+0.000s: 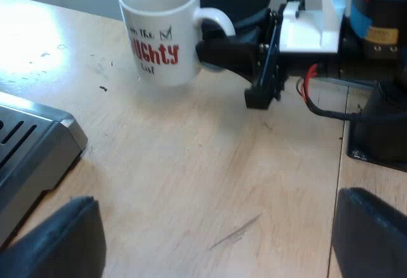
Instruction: Remove mug from coffee machine
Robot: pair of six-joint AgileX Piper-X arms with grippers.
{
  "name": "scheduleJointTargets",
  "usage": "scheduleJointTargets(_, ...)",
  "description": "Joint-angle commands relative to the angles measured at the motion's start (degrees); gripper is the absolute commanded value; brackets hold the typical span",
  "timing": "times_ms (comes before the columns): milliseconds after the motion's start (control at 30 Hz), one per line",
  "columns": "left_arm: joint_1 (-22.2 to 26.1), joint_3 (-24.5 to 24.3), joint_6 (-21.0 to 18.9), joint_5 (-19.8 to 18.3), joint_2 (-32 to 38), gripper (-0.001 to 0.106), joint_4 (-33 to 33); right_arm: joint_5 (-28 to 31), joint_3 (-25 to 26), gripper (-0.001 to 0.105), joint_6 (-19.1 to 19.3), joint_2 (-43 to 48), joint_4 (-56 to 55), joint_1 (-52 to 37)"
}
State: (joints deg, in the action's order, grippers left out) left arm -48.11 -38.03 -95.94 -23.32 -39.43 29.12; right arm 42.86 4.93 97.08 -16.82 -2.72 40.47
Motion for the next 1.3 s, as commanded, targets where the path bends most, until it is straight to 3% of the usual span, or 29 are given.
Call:
scheduleJointTargets(33, -0.4, -0.3, -0.7, 0.6, 0.1, 0.087, -1.2, -4.9, -3.8, 0.000, 0.4, 0.5, 3.3, -4.2)
scheduleJointTargets(100, -0.4, -0.3, -0.7, 0.8, 0.1, 0.087, -1.2, -9.6, -4.0, 0.000, 0.4, -0.3, 4.1, -8.0)
scheduleJointTargets(233, -0.4, -0.3, -0.7, 0.8, 0.1, 0.087, -1.2, -11.7, -3.9, 0.000, 0.4, -0.8, 4.3, -10.0)
scheduleJointTargets(300, -0.4, -0.3, -0.7, 0.8, 0.1, 0.087, -1.2, -18.9, -3.9, 0.000, 0.4, -4.7, 7.2, -17.1)
scheduleJointTargets(400, -0.4, -0.3, -0.7, 0.8, 0.1, 0.087, -1.2, -23.8, -3.9, 0.000, 0.4, -9.1, 11.2, -20.8)
scheduleJointTargets(733, -0.4, -0.3, -0.7, 1.8, 0.1, 0.087, -1.2, -27.3, -3.9, 0.000, 0.8, -24.9, 27.2, -23.1)
scheduleJointTargets(833, -0.4, -0.3, -0.7, 2.1, 0.1, 0.087, -1.2, -28.4, -3.9, 0.000, 0.8, -33.2, 36.2, -23.1)
scheduleJointTargets(967, -0.4, -0.3, -0.7, 2.1, 0.1, 0.087, -1.2, -28.1, -3.6, 0.000, 3.5, -40.9, 45.3, -23.1)
scheduleJointTargets(1300, -0.4, -0.1, -0.7, 2.1, -0.3, 0.087, -0.6, -28.1, 2.6, 0.000, 3.8, -57.6, 55.3, -23.1)
